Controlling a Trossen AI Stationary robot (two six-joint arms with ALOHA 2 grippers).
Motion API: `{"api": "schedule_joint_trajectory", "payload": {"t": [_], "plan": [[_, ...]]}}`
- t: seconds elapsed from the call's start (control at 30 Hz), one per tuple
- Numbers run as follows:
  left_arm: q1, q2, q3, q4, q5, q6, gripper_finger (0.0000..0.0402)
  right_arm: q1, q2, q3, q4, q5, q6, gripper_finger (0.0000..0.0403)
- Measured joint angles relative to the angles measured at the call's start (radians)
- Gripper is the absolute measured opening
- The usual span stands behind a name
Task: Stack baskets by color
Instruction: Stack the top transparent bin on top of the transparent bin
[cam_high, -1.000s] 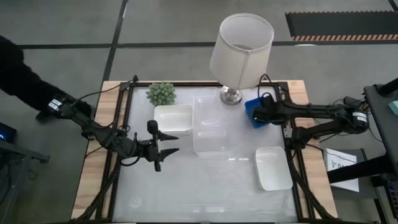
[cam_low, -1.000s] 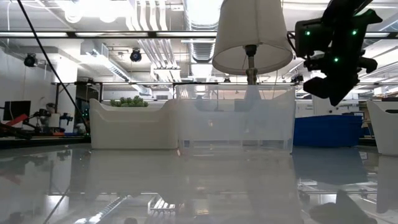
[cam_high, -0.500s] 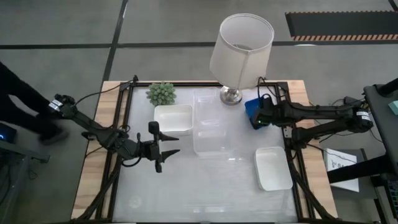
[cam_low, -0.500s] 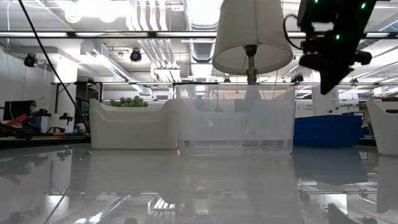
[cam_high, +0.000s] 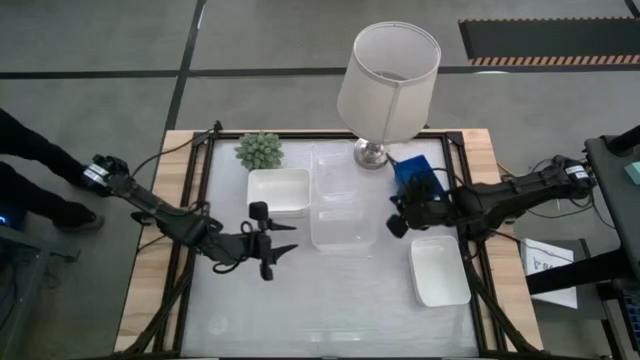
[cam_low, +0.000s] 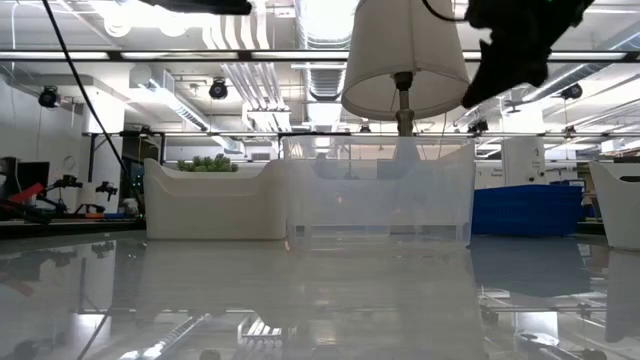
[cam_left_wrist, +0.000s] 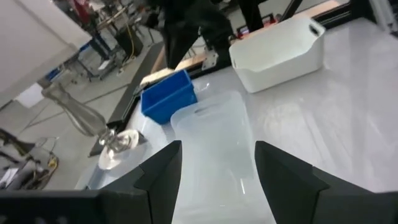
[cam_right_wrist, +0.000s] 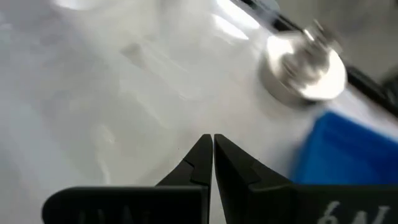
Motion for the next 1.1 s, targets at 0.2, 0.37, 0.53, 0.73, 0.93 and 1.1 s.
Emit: {"api": "schedule_joint_trajectory", "payload": {"t": [0.2,0.37,0.53,0.73,0.93,1.1], "plan": [[0.018,0.002,0.019,-0.131,-0.001,-0.063,0.0187,0.017,0.017,0.001,0.149,-0.011,-0.191,0.0009],[0.019,-0.025,0.024,-0.203,-0.039,-0.079,0.0187,-0.012,0.053,0.023,0.244,-0.067,-0.28,0.0035],[0.026,-0.079,0.007,-0.242,-0.051,-0.034,0.0187,-0.051,0.116,0.061,0.315,-0.06,-0.248,0.0099],[0.032,-0.146,-0.009,-0.242,-0.118,0.079,0.0187,-0.138,0.238,0.152,0.283,-0.051,-0.042,0.0169],[0.033,-0.198,-0.009,-0.272,-0.255,0.122,0.0187,-0.222,0.366,0.212,0.155,-0.064,0.191,0.0191],[0.033,-0.222,-0.042,-0.288,-0.257,0.123,0.0187,-0.283,0.455,0.254,0.132,-0.05,0.259,0.0185]]}}
